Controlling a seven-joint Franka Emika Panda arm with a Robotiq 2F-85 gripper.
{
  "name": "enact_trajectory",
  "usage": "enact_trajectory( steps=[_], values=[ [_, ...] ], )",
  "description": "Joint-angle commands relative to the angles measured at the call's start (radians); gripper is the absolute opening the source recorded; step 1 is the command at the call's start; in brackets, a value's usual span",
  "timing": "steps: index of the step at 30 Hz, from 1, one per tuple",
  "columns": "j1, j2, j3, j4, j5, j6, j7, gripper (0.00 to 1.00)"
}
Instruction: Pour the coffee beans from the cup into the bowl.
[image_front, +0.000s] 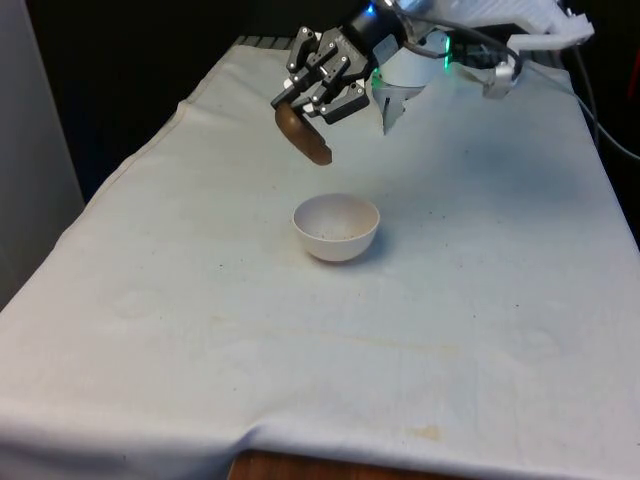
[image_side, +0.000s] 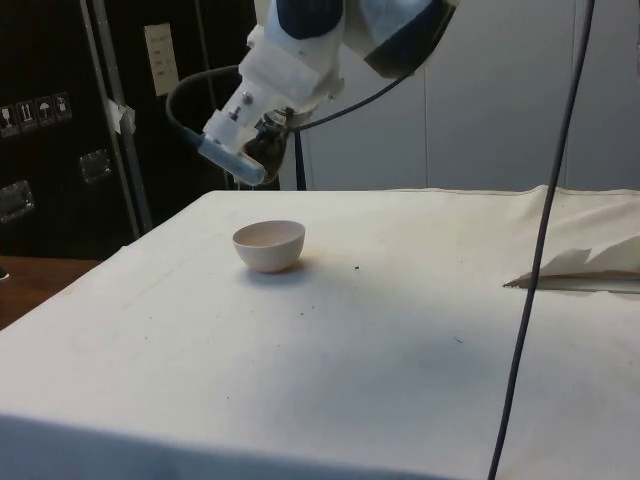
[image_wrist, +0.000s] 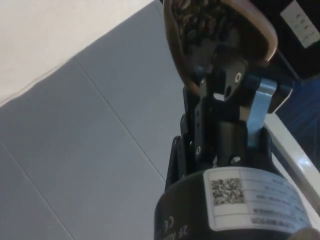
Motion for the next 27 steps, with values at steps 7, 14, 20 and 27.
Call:
enact_trajectory(
  steps=[7,14,20,27],
  values=[
    [0.005,0.005,0.021,0.002,-0.027,-0.046,0.020,0.05],
    [0.004,0.008,0.052,0.002,-0.033,-0.109,0.021,0.05],
    [0.005,0.012,0.082,0.002,-0.040,-0.171,0.023,0.05],
    [0.004,0.018,0.108,0.001,-0.052,-0.225,0.035,0.05]
  ],
)
